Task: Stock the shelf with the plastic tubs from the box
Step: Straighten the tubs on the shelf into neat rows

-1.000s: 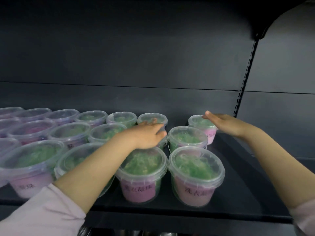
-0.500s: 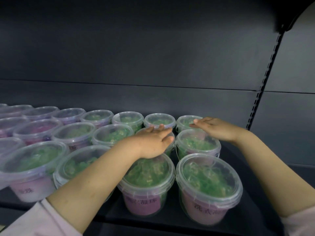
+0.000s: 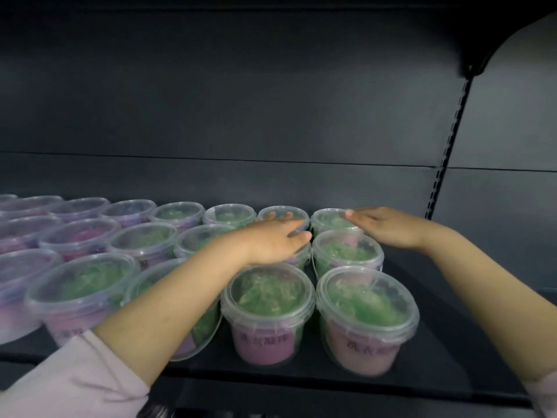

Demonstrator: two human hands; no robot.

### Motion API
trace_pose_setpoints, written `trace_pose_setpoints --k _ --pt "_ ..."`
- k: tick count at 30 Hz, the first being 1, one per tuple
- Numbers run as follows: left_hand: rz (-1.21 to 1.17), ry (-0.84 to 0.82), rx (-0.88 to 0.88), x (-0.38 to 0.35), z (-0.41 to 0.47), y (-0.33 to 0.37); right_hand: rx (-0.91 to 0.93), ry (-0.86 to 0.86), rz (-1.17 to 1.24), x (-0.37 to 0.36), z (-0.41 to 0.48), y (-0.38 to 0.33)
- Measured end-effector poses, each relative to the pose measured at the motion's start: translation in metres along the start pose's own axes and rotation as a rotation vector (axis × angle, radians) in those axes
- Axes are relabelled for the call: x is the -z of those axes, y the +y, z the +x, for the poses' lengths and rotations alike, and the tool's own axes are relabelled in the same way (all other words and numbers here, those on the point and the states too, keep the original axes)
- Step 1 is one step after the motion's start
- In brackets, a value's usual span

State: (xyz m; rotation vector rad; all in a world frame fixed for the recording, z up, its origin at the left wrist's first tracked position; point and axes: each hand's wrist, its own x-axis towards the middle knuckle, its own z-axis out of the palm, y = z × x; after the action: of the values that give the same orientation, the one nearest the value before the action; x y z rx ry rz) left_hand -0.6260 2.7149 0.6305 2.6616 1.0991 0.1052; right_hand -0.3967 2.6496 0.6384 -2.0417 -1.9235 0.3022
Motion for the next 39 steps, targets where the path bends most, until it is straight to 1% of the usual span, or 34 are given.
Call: trace_pose_setpoints --k 2,4,6,9,15,17,19,23,25,27,30,33,36,37,39 --pt "0.031 -0.021 -0.074 0.005 -0.015 0.001 0.021 -0.014 -0.024 0.003 -0.020 -0.007" --pt "0.050 -0.038 -0.089 0.005 -0.028 0.001 0.037 -0.081 -0.025 0.000 -0.037 -0.013" --pt "0.066 -0.022 -0.093 0.003 -0.037 0.001 0.048 -0.143 -0.024 -0.006 -0.046 -0.016" --pt "0.087 0.017 -0.096 0.001 -0.036 -0.004 0.046 -0.153 -0.012 -0.012 -0.046 -0.014" --pt "0.099 0.039 -0.109 -0.002 -0.032 -0.013 -0.001 -0.178 0.016 -0.009 -0.039 -0.013" --pt "0.068 0.057 -0.113 -0.003 -0.033 -0.012 0.002 -0.150 0.008 -0.010 -0.042 -0.016" --pt "0.001 0.083 -0.143 -0.007 -0.040 -0.012 0.028 -0.079 -0.016 -0.014 -0.052 -0.020" --pt "-0.065 0.224 -0.299 -0.016 -0.072 -0.015 0.182 0.055 -0.031 -0.018 -0.095 -0.027" --pt "-0.101 0.233 -0.366 -0.021 -0.090 -0.015 0.235 0.082 -0.053 -0.020 -0.118 -0.030" --pt "-0.039 0.210 -0.407 -0.027 -0.102 -0.015 0.266 0.100 -0.061 -0.027 -0.134 -0.032" --pt "0.078 0.234 -0.428 -0.034 -0.108 -0.015 0.277 0.144 -0.037 -0.041 -0.141 -0.036" --pt "0.075 0.260 -0.421 -0.033 -0.108 -0.014 0.256 0.174 0.016 -0.045 -0.140 -0.037" --pt "0.084 0.275 -0.403 -0.033 -0.107 -0.012 0.260 0.187 0.017 -0.045 -0.138 -0.037" --pt "0.087 0.266 -0.400 -0.033 -0.107 -0.012 0.262 0.187 0.017 -0.045 -0.139 -0.038" --pt "0.074 0.189 -0.401 -0.030 -0.108 -0.014 0.272 0.199 0.003 -0.044 -0.141 -0.040"
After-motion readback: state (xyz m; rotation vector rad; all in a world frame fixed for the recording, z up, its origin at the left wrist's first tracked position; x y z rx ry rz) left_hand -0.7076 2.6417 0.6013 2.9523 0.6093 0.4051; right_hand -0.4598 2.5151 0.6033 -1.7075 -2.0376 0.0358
